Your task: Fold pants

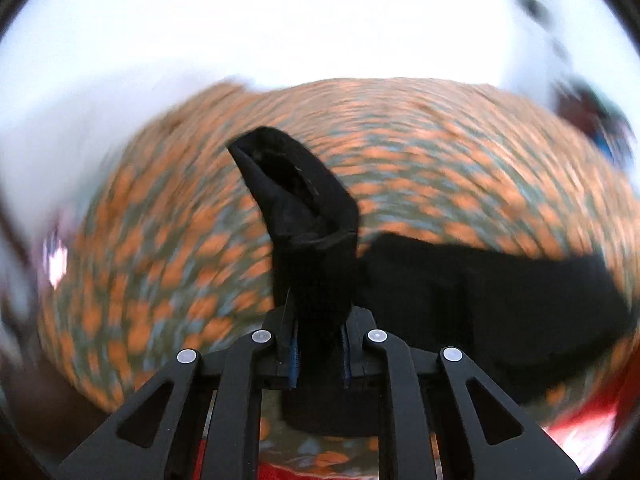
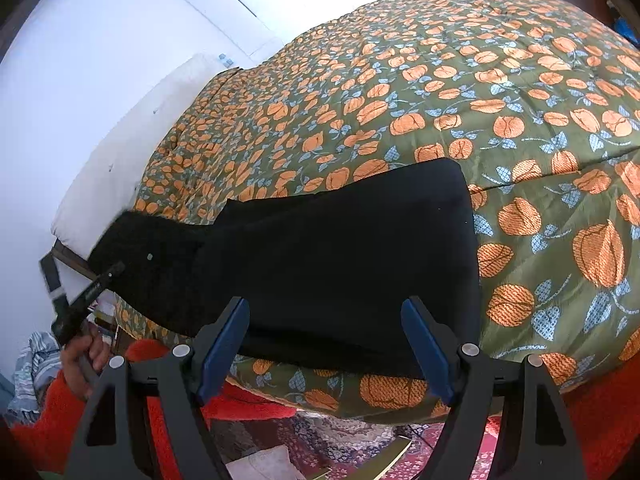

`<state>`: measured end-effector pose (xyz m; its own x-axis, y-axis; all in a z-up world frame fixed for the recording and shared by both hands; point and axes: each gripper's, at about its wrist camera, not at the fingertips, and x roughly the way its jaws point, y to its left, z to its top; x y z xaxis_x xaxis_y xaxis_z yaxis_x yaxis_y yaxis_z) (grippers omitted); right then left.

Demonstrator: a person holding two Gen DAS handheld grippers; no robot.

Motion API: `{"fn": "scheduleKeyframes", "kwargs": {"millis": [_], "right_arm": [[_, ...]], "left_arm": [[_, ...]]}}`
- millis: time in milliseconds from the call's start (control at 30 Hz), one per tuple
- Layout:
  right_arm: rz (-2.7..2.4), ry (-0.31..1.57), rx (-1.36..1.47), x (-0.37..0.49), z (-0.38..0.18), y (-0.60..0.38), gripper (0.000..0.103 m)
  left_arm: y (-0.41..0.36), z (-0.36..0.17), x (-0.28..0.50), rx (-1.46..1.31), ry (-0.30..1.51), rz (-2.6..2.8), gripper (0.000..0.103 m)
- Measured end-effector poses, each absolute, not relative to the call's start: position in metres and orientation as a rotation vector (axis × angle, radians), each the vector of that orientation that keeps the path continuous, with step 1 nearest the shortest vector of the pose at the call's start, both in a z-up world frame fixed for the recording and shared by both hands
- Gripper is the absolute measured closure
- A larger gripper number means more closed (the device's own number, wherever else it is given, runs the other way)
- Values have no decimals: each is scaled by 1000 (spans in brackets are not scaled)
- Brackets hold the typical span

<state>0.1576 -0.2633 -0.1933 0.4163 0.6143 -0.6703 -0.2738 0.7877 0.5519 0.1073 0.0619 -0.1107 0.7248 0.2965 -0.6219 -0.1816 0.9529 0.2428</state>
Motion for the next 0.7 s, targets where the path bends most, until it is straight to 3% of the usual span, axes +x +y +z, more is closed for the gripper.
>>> {"fn": "scheduleKeyframes", "kwargs": {"millis": [67,200,333,433,600,667,700], "right_arm": [[576,992,392,158,-193,-264,25],[580,983,395,155,-190,-266,25],[567,964,412,152,-187,-275,25],[558,942,434,150,-185,-284,25],[564,966,426,155,-188,-280,25],[601,967,410,158,-184,-271,25],[636,967,412,161,-180,-264,25]], "left_arm": [[19,-125,119,293,722,157,88],[-54,-167,131,450,826,-63,65],[-81,-170,118,449,888,-154,62],[-61,-141,118,314,865,-152,42],[29,-106,137,-7,831,3,42],[57,-119,149,-60,853,100,55],[65,-131,155,-68,873,118,72]]}}
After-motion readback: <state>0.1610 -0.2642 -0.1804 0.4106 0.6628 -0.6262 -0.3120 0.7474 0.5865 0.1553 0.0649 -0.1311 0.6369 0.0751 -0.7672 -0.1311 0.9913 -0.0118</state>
